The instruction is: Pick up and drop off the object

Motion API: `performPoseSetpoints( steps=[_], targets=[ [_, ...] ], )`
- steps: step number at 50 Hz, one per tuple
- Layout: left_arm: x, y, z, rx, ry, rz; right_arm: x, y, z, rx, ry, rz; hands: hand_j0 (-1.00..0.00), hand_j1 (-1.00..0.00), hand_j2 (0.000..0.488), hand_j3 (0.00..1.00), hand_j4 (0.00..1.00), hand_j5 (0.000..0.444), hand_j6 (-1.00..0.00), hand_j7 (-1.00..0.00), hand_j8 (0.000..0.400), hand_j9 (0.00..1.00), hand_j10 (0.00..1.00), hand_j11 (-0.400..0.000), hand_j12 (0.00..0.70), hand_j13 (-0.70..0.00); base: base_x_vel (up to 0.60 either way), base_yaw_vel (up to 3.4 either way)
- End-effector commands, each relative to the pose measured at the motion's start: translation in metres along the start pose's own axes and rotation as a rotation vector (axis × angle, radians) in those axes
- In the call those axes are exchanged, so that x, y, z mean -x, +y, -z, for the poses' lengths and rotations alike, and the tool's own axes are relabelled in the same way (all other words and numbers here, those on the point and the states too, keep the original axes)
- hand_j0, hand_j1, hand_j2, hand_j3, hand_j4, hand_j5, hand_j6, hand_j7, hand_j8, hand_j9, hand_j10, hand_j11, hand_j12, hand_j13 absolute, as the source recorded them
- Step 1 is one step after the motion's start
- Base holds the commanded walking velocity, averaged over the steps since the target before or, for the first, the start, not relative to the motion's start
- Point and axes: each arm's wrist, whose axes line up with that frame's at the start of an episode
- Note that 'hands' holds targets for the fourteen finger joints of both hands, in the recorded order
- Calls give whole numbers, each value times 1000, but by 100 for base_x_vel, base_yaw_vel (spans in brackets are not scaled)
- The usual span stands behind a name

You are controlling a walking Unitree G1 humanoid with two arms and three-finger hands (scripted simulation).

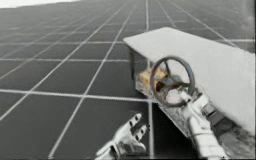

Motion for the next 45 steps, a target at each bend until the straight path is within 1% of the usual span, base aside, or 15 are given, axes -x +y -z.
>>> performPoseSetpoints(
  steps=[1, 20, 45],
  targets=[
    [2, 3, 1, 14, -8, 3, 5, 8, -5, 0, -21, -24, 0, 0, 0, 1000, 1000, 0, 0, 0, 0, 1000, 1000, -400, 0, -700, 21, -110],
    [2, 3, 1, 14, -8, 3, 5, 8, -5, 0, -21, -24, 0, 0, 0, 1000, 1000, 0, 0, 0, 0, 1000, 1000, -400, 0, -700, 23, -76],
    [2, 3, 1, 14, -8, 3, 5, 8, -5, 0, -21, -24, 0, 0, 0, 1000, 1000, 0, 0, 0, 0, 1000, 1000, -400, 0, -700, 22, -41]
  ],
)
